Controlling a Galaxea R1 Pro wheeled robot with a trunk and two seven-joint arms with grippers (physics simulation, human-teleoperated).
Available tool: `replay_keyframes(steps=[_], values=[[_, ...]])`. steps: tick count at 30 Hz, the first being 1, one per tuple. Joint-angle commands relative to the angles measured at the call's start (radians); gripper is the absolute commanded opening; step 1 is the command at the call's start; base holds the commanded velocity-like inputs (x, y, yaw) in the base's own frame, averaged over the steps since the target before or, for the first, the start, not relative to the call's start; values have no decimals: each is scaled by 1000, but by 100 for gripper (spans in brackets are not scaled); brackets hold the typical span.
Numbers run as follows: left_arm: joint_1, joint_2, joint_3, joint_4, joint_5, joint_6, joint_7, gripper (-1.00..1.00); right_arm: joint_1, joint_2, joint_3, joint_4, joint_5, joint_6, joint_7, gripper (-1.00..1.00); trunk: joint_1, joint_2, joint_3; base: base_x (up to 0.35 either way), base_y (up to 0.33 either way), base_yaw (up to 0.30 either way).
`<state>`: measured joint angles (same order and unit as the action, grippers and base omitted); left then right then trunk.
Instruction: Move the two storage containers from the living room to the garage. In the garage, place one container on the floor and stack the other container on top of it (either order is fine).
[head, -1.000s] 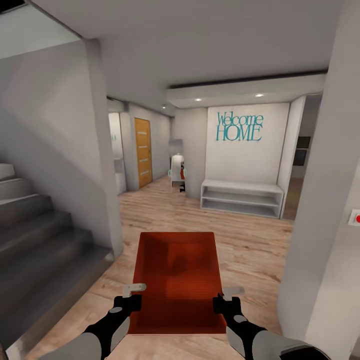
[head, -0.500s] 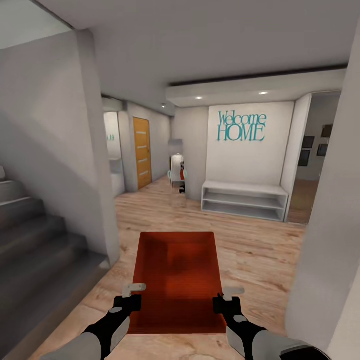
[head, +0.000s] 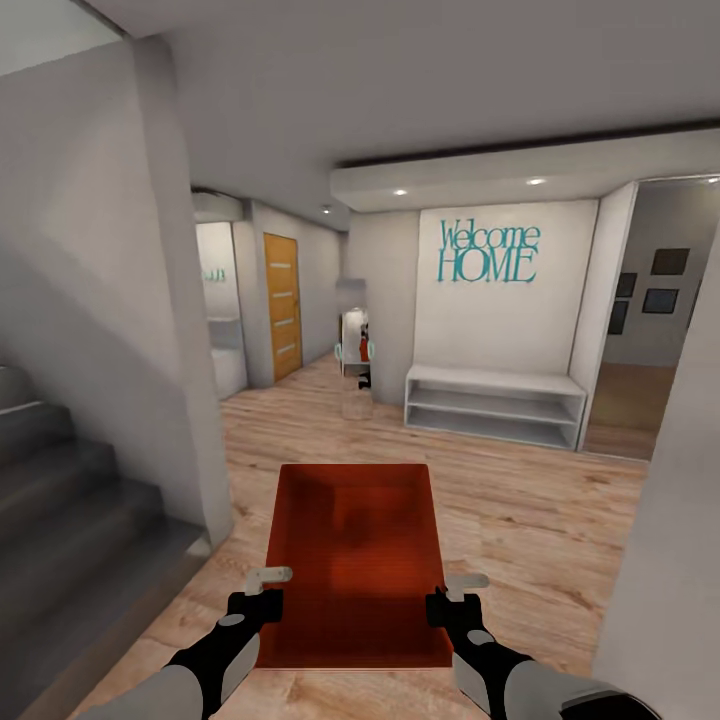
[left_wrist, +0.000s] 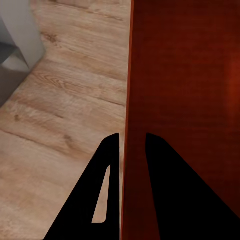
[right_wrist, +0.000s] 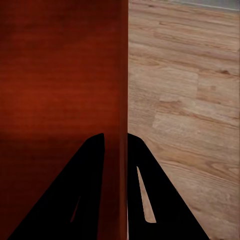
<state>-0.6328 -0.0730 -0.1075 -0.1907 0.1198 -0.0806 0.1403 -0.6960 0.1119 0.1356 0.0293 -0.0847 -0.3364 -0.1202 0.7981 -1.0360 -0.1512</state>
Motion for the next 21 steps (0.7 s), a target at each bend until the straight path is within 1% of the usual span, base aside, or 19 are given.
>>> replay_keyframes(steps=[1,21], values=[[-1,38,8,3,8,-4,18,-100,-2,0,-10,1,-30,-10,-6,-100,1,-1,-1,321,0,0],[-1,39,8,2,8,-4,18,-100,-2,0,-10,1,-30,-10,-6,-100,1,-1,-1,321,0,0]])
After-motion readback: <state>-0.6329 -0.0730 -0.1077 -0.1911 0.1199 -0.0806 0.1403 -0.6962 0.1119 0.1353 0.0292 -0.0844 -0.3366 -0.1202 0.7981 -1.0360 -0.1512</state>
